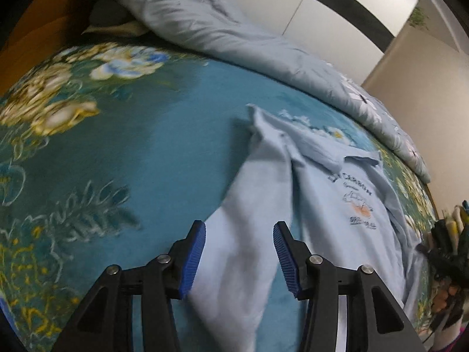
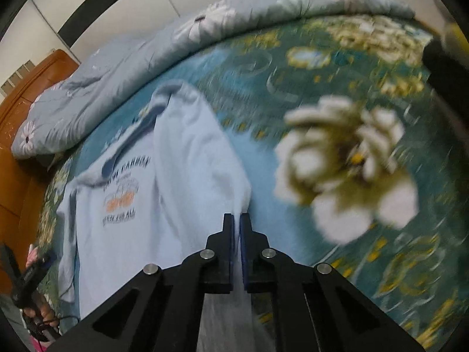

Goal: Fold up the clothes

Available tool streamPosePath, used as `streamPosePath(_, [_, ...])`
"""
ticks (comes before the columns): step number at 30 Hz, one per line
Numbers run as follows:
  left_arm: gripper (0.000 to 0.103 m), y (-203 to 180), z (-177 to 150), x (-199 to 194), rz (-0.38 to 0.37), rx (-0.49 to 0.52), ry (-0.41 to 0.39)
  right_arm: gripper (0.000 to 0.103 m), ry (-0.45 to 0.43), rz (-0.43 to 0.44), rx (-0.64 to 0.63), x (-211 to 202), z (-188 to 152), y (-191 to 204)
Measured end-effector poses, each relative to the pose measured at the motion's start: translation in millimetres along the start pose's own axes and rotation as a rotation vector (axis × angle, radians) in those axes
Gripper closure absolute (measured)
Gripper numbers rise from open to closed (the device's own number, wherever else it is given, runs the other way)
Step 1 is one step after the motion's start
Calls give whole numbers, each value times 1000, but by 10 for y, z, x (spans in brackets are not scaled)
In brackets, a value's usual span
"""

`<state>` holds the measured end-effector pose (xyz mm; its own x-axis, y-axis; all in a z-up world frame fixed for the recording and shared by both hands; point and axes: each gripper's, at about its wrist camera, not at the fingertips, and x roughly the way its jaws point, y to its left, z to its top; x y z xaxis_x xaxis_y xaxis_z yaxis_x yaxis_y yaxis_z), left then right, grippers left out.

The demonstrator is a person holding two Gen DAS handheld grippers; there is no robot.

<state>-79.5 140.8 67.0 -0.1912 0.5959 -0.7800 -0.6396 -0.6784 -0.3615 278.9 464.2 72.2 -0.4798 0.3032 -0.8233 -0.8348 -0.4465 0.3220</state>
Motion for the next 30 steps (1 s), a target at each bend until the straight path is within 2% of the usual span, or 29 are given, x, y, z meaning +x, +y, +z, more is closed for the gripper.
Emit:
streamPosePath(2, [51,55,-24,6,7,-12,15,100,-34,-40,-5,-118,172,-79])
streamPosePath(8, [51,100,-68,21,29,-15,42,100,-191,-246,4,-431,925,-317])
streamPosePath(10, [51,107,-89,23,43,-7,44,99,-192,-254,70,-379,1069,-425])
streamPosePath(11, [51,106,-116,25,44,-1,43,99,-186,-230,118,-338,1062,-492])
streamPosePath(13, [51,115,-140,42,44,7,52,98,-173,-179,213,-255,1046,-627])
streamPosePath(16, [52,112,-187,94,59,21,79,97,-167,-185,230,-249,917,-684])
streamPosePath(19, [54,115,-227,72,55,17,50,86,-183,-174,233,-435,713,-662])
streamPosePath(20, [59,118,-238,61,52,10,39,84,-200,-163,222,-517,594,-629])
streamPosePath(22, [94,133,-247,67,36,4,36,74,-235,-141,199,-681,352,-561])
streamPosePath(26, [98,189,-167,32,19,-11,13,70,-258,-129,174,-874,-10,-445])
streamPosePath(30, [98,348,197,-272,112,14,-124,70,-226,-119,138,-910,-231,-350])
